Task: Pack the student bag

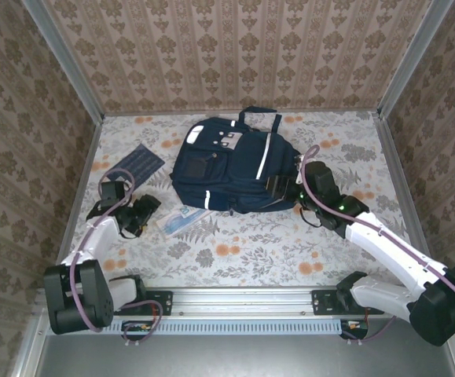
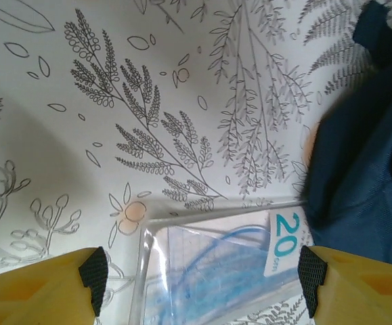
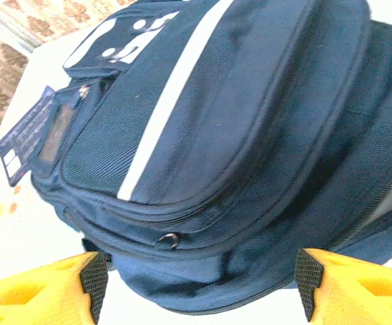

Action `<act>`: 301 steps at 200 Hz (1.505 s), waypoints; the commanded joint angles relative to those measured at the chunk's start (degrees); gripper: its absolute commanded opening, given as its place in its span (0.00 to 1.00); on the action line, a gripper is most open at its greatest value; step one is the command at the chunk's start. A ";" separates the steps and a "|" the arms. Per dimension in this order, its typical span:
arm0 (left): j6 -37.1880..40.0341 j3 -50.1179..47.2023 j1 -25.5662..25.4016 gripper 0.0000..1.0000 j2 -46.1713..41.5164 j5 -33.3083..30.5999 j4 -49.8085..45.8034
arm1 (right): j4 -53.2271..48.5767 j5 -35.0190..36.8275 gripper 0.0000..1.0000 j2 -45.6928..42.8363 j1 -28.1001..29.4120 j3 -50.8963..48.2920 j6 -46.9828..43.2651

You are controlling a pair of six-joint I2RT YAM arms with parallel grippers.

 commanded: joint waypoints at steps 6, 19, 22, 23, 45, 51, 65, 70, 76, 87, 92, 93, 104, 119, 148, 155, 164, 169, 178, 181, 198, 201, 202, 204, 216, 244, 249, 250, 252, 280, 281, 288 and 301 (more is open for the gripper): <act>0.55 -1.32 0.54 0.76 0.89 4.55 8.50 | 1.68 -3.70 0.76 -0.44 0.65 -1.54 -0.53; -0.05 -1.88 0.64 0.76 1.51 4.15 8.90 | 1.98 -3.65 0.76 -0.99 0.65 -2.41 0.07; -0.20 -2.09 0.57 0.76 1.62 4.08 9.12 | 2.04 -3.70 0.76 -1.14 0.65 -2.61 0.19; -0.30 -2.17 0.54 0.76 1.72 4.10 9.17 | 2.07 -3.72 0.76 -1.17 0.69 -2.67 0.19; -2.42 -3.31 -0.22 0.76 2.76 2.82 9.85 | 2.11 -3.74 0.76 -1.97 0.71 -3.35 0.62; -2.59 -3.48 -0.74 0.76 2.65 1.83 9.59 | 2.02 -3.82 0.76 -2.14 0.76 -3.35 0.62; -2.90 -3.84 -1.85 0.76 1.95 -0.69 9.00 | 1.92 -3.92 0.76 -2.49 0.74 -3.35 0.62; -3.06 -4.02 -2.23 0.76 1.62 -1.59 8.86 | 1.92 -3.99 0.76 -2.59 0.74 -3.44 0.62; -3.41 -4.41 -2.62 0.76 1.16 -2.38 8.95 | 1.99 -4.03 0.76 -2.61 0.80 -3.43 0.62; -3.94 -5.01 -3.29 0.76 0.60 -3.13 9.12 | 1.93 -4.27 0.76 -2.54 0.75 -3.44 0.65; -4.14 -5.26 -3.62 0.76 0.40 -3.32 9.20 | 1.92 -4.33 0.76 -2.48 0.80 -3.44 0.55; -4.16 -5.29 -3.70 0.76 0.40 -3.34 9.25 | 1.92 -4.34 0.76 -2.45 0.77 -3.44 0.54; -4.35 -5.64 -4.68 0.76 0.39 -3.90 9.50 | 1.81 -4.38 0.76 -2.26 0.74 -3.27 0.49; -4.35 -5.93 -5.73 0.76 0.42 -5.13 8.73 | 1.88 -4.49 0.76 -2.08 0.74 -3.18 0.27; -4.98 -7.90 -6.14 0.76 0.68 -4.71 11.31 | 2.16 -4.87 0.76 -1.57 0.75 -3.00 0.25; -5.35 -8.44 -6.16 0.75 1.50 -3.69 13.16 | 2.38 -5.06 0.76 -1.45 0.76 -3.06 0.26; -5.77 -8.99 -6.29 0.72 3.02 -1.71 16.15 | 2.59 -5.22 0.76 -1.38 0.74 -3.25 0.25; -6.09 -9.25 -6.40 0.72 4.11 -0.28 17.88 | 2.63 -5.33 0.76 -1.29 0.76 -3.32 0.27; -7.07 -9.54 -6.84 0.71 6.39 2.35 22.30 | 2.62 -5.40 0.76 -1.20 0.78 -3.44 0.20; -7.36 -9.55 -7.16 0.70 7.06 3.34 23.72 | 2.59 -5.41 0.76 -1.16 0.74 -3.50 0.20; -8.53 -8.52 -9.17 0.69 11.69 7.71 28.86 | 2.37 -5.60 0.76 -1.19 0.74 -3.53 0.14; -8.82 -8.42 -9.60 0.69 12.35 8.21 29.69 | 2.30 -5.59 0.76 -1.20 0.74 -3.53 0.10; -8.91 -8.42 -9.73 0.69 12.49 8.45 30.00 | 2.28 -5.59 0.76 -1.24 0.74 -3.53 0.10; -9.07 -8.41 -10.10 0.69 12.88 8.83 30.67 | 2.30 -5.63 0.76 -1.28 0.74 -3.57 0.07; -10.01 -8.42 -11.56 0.66 14.00 9.88 32.93 | 2.08 -5.59 0.76 -1.50 0.74 -3.53 -0.06; -10.80 -9.10 -13.25 0.58 11.67 9.47 33.41 | 1.44 -5.29 0.76 -2.12 0.74 -3.87 -0.34; -10.85 -9.22 -13.40 0.56 10.95 9.43 33.13 | 1.43 -5.16 0.76 -2.21 0.75 -3.96 -0.41; -10.85 -9.21 -13.42 0.56 10.87 9.41 33.13 | 1.41 -5.15 0.76 -2.23 0.74 -3.96 -0.42; -10.92 -9.27 -13.45 0.55 10.45 9.35 33.05 | 1.35 -5.15 0.76 -2.25 0.74 -3.97 -0.43; -11.38 -9.37 -14.61 0.38 5.36 8.54 31.15 | 1.32 -4.89 0.76 -2.19 0.76 -4.05 -0.43; -11.38 -9.42 -14.69 0.37 5.17 8.49 31.12 | 1.31 -4.89 0.76 -2.18 0.75 -4.05 -0.43; -11.56 -9.46 -15.20 0.33 4.10 8.10 30.86 | 1.36 -4.71 0.76 -2.08 0.78 -3.98 -0.41; -11.73 -9.40 -15.90 0.25 2.83 7.53 30.58 | 1.40 -4.79 0.76 -1.83 0.75 -3.80 -0.34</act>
